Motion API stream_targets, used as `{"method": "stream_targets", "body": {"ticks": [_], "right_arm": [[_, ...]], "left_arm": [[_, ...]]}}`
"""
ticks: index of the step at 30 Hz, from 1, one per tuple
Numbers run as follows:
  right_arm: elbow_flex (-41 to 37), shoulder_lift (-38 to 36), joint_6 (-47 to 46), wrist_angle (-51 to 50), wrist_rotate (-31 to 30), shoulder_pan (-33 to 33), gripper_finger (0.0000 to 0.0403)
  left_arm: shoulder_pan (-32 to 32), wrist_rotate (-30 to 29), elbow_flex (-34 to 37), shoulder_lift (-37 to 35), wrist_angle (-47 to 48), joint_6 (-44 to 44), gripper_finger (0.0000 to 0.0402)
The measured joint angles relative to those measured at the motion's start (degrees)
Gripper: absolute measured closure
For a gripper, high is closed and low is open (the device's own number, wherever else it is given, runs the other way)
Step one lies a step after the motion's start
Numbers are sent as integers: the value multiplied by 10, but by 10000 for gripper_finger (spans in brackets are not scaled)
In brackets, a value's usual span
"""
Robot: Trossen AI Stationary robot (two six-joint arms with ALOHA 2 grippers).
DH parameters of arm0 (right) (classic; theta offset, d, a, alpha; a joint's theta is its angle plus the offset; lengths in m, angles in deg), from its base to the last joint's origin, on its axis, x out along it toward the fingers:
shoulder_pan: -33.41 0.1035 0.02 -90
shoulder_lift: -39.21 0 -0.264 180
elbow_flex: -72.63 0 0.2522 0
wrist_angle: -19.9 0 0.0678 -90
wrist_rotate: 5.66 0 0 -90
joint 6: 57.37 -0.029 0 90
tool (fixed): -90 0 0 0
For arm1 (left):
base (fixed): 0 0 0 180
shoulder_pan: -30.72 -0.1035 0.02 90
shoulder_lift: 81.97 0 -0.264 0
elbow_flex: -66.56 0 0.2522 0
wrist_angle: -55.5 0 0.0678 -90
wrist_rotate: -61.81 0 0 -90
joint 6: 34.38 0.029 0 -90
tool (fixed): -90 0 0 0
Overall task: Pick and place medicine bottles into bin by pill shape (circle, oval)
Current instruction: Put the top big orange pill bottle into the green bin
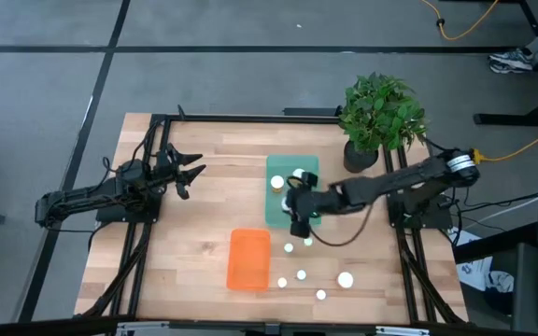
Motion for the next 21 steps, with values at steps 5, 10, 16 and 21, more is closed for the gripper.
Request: {"method": "stream_targets", "body": {"ticks": [5,10,16,21], "right_arm": [[0,63,10,23,70,-41,184],[0,115,9,72,68,-64,191],[0,142,3,103,90,-80,186],[0,141,-9,88,90,-81,152]], "left_arm": [[0,0,0,0,0,0,224],[0,0,0,0,0,0,224],[0,0,0,0,0,0,224],[0,0,0,0,0,0,224]]}}
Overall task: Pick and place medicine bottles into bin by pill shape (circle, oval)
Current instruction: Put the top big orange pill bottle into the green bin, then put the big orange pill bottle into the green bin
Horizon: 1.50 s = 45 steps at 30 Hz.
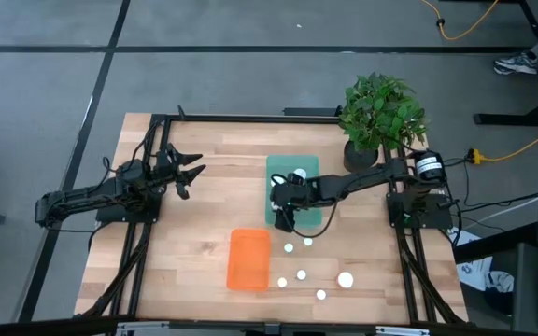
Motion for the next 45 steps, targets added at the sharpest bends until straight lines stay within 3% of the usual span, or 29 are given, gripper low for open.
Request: {"method": "stream_targets", "body": {"ticks": [7,12,23,31,34,39,45], "right_arm": [[2,-15,0,-7,0,0,136],[53,-34,-2,-86,-4,0,135],[220,-57,-134,-495,0,65,135],[251,-57,-223,-737,27,183,134],[240,-59,-258,-741,42,233,134],[205,-61,-339,-739,121,326,134],[140,-60,-461,-688,126,427,134]], "left_arm": [[0,0,0,0,0,0,224],[0,0,0,0,0,0,224],[-1,0,0,0,0,0,224],[-1,0,0,0,0,0,224],[-1,0,0,0,0,0,224],[-1,0,0,0,0,0,224],[-1,0,0,0,0,0,224]]}}
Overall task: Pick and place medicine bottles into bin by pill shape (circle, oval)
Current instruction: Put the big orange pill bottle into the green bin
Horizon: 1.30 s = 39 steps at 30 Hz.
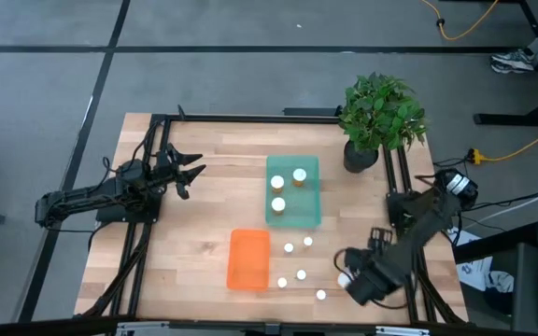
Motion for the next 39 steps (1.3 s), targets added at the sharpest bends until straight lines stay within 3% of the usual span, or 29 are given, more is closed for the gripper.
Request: {"method": "stream_targets", "body": {"ticks": [9,25,39], "right_arm": [[-106,0,-78,256,-30,73,134],[-169,0,-88,332,-83,76,134],[-187,0,43,417,-145,28,134]], "left_arm": [[0,0,0,0,0,0,224],[0,0,0,0,0,0,224],[0,0,0,0,0,0,224]]}}
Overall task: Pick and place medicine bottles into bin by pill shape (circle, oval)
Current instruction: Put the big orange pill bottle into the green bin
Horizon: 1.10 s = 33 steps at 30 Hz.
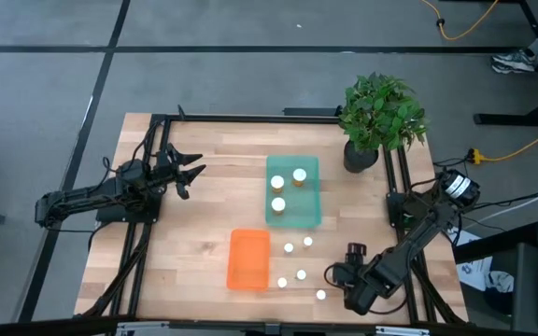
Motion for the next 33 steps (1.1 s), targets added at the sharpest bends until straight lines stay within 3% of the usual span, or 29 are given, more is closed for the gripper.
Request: {"method": "stream_targets", "body": {"ticks": [10,20,27,33], "right_arm": [[0,0,67,47,-57,-19,134],[0,0,59,47,-56,-23,136],[0,0,64,44,-56,-23,197],[40,0,98,-65,-58,-26,200]], "left_arm": [[0,0,0,0,0,0,224],[0,0,0,0,0,0,224],[0,0,0,0,0,0,224],[0,0,0,0,0,0,224]]}}
